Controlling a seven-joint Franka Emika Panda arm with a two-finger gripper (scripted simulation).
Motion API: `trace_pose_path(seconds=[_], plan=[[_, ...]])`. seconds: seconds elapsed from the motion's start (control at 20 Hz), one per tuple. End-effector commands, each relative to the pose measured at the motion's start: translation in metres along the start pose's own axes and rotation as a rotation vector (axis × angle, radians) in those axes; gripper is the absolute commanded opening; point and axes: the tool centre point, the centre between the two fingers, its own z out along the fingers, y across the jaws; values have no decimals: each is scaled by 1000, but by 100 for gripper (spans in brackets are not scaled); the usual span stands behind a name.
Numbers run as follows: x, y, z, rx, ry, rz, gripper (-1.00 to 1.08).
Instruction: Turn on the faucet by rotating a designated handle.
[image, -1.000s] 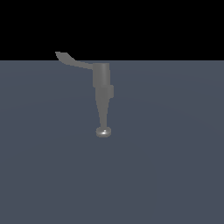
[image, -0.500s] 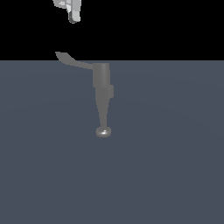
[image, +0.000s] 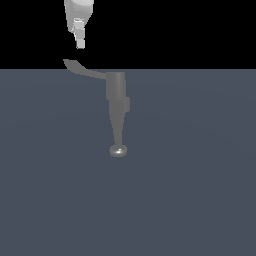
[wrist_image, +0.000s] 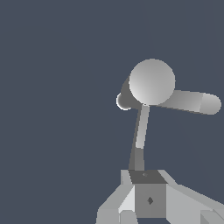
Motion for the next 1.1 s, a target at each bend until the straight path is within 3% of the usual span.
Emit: trace_pose_path(seconds=[0.0, 0.5, 1.05], plan=[[-3, -9, 10, -1, 4, 54, -100], [-11, -32, 38, -4, 17, 190, -100], [-13, -36, 43, -4, 20, 216, -100]])
